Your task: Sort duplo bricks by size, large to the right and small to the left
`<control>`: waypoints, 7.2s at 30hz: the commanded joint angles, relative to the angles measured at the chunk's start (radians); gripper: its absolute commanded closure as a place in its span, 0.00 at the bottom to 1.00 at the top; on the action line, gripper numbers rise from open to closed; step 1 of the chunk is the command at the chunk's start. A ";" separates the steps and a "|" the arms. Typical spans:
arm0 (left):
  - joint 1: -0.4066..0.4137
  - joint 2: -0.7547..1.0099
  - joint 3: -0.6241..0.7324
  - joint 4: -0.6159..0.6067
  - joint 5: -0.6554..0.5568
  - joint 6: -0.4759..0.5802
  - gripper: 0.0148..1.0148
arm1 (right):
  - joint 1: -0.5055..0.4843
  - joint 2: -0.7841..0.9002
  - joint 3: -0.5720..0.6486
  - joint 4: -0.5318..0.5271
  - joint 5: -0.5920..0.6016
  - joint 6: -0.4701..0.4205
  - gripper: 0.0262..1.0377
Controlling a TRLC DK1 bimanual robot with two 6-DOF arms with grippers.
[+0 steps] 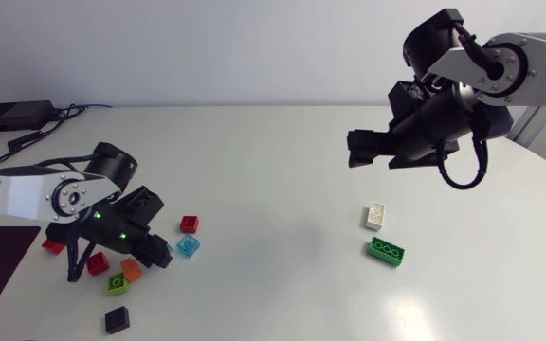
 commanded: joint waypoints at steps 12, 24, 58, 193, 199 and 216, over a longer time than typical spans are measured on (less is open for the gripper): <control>0.061 0.116 0.089 0.007 -0.029 -0.009 0.03 | 0.001 -0.031 -0.037 0.000 0.008 -0.007 0.04; 0.347 0.011 0.175 -0.001 -0.066 -0.029 0.03 | 0.006 -0.027 -0.030 0.003 0.008 -0.006 0.04; 0.748 0.248 0.127 0.113 -0.061 0.022 0.09 | -0.001 -0.060 -0.038 -0.014 0.008 -0.012 0.04; -0.036 -0.118 -0.164 -0.499 -0.118 0.430 0.71 | 0.004 -0.220 -0.280 0.043 -0.003 0.006 0.04; -0.001 0.006 -0.100 -0.407 -0.118 0.405 0.72 | -0.005 -0.218 -0.285 0.045 -0.003 -0.001 0.04; 0.096 0.181 0.155 -0.306 -0.118 0.228 0.71 | -0.031 -0.211 -0.296 0.055 -0.003 -0.018 0.04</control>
